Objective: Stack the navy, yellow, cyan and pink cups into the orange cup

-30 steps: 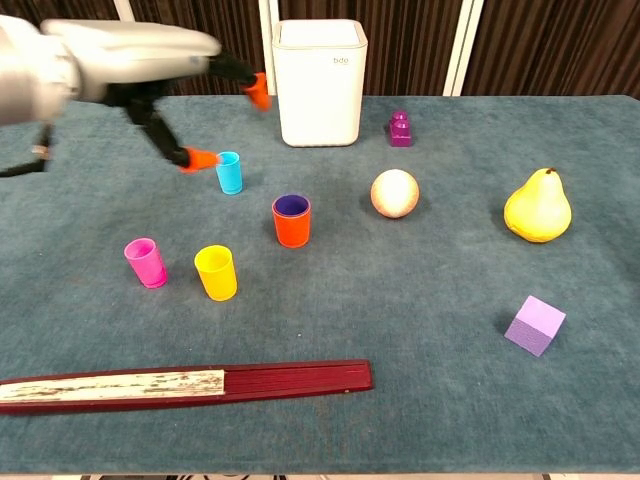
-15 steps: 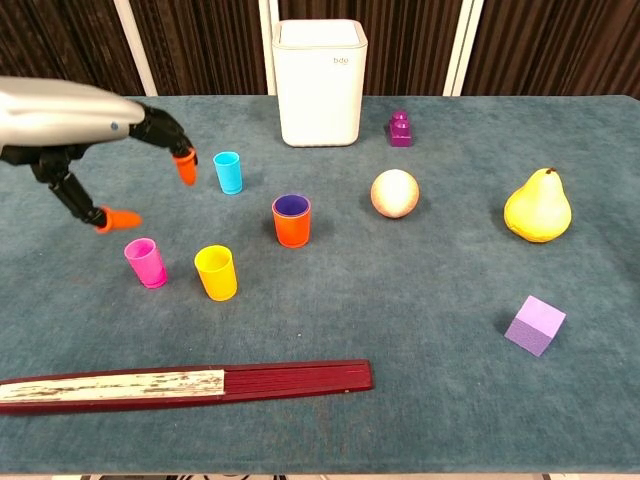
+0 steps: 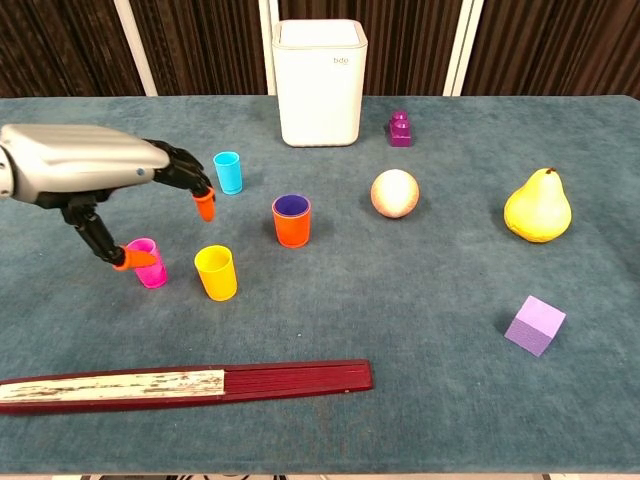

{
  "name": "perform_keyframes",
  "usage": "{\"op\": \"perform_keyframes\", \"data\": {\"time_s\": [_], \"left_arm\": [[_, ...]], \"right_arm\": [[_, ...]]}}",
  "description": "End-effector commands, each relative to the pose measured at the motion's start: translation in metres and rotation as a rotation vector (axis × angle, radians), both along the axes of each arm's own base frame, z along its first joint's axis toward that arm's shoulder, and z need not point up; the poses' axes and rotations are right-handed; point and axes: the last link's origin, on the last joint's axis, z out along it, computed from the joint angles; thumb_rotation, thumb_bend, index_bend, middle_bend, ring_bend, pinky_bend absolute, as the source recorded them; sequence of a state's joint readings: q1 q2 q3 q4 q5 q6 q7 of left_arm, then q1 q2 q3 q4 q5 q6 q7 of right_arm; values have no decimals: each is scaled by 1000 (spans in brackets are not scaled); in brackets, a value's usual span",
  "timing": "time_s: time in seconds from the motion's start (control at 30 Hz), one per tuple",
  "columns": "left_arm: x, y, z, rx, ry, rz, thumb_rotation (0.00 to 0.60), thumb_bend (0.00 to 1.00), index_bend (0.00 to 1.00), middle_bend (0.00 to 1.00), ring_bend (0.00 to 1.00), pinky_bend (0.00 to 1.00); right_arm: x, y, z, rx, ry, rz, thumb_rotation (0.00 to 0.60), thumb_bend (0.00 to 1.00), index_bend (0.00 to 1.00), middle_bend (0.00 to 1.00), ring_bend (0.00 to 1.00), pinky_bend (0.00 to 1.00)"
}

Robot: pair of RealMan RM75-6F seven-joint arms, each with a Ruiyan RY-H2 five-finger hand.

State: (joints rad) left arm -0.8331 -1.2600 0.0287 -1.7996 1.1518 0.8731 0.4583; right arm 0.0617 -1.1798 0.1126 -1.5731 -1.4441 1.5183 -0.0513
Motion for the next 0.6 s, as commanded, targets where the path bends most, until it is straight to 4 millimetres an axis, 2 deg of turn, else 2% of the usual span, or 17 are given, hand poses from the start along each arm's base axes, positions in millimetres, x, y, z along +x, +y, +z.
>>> {"op": "perform_keyframes", "data": {"time_s": [0.03,0.47,0.6], "left_arm": [[3,1,-8,-7,10,-9,600,275,273,149,0,2],[15,6,-33,3,25,-31,600,275,269,150,0,2],[16,5,-39,-2,38,-32,600,275,296,151,0,2]], "right_arm": [[0,0,0,0,0,0,600,431,48,0,44,0],[-1,0,3,-9,-6,-2,600,430,48,0,44,0],[-1,0,4,-11,-7,-2,600,431,48,0,44,0]]}}
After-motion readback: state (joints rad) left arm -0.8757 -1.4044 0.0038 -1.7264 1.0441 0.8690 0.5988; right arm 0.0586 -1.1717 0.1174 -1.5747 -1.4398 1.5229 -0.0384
